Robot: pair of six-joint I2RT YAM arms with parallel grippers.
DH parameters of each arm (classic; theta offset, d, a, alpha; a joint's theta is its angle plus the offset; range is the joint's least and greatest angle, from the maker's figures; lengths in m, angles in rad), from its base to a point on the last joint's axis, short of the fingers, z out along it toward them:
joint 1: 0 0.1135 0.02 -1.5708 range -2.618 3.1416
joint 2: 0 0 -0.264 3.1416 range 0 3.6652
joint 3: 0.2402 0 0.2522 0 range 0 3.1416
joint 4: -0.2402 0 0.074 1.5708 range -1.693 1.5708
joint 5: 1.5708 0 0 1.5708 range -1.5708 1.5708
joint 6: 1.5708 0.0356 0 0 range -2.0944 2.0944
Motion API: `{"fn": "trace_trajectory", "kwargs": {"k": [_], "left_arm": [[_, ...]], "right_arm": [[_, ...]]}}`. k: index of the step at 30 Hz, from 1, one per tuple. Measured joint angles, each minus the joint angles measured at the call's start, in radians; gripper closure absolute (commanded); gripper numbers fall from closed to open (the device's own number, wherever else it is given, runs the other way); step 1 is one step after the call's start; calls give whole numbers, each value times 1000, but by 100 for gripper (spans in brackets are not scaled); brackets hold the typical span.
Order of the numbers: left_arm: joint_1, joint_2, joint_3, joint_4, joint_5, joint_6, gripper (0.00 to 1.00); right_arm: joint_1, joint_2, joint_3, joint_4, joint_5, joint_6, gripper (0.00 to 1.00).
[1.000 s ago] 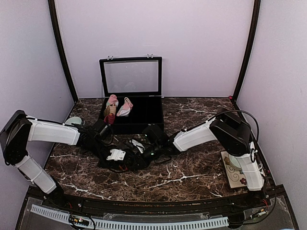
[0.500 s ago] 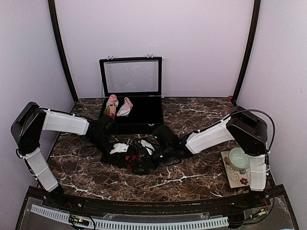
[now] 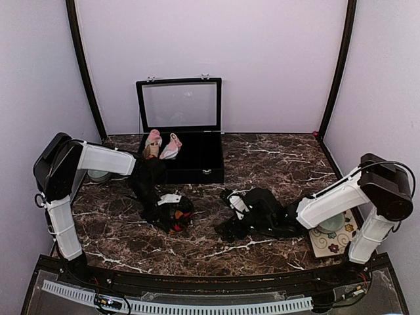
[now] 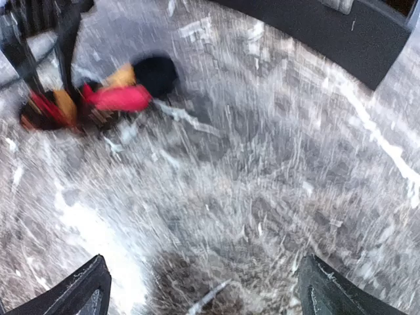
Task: Roll the socks
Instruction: Pick up the sock from the center of the board.
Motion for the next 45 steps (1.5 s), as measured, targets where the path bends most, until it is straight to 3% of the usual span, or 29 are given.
{"fn": "trace_trajectory", "kwargs": {"k": [5, 13, 20, 26, 32, 39, 45], "left_arm": [[-72, 1, 26, 11, -16, -30, 73], [-153, 1, 31, 26, -79, -56, 73], [-155, 1, 53, 42, -111, -74, 72], [-155, 1, 79, 42, -109, -86, 71], [-155, 1, 85, 44, -107, -86, 71], [-155, 1, 87, 45, -106, -90, 70], [-155, 1, 89, 45, -103, -90, 69]], "right_arm": [[8, -30, -71, 137, 26, -21, 1], [109, -163, -164, 237, 203, -47, 1], [127, -134, -195, 237, 40, -158, 5], [173, -101, -121, 149, -80, -334, 19], [225, 13, 85, 79, -93, -504, 26], [230, 166, 204, 51, -56, -662, 36], [206, 222, 216, 59, 17, -752, 37]]}}
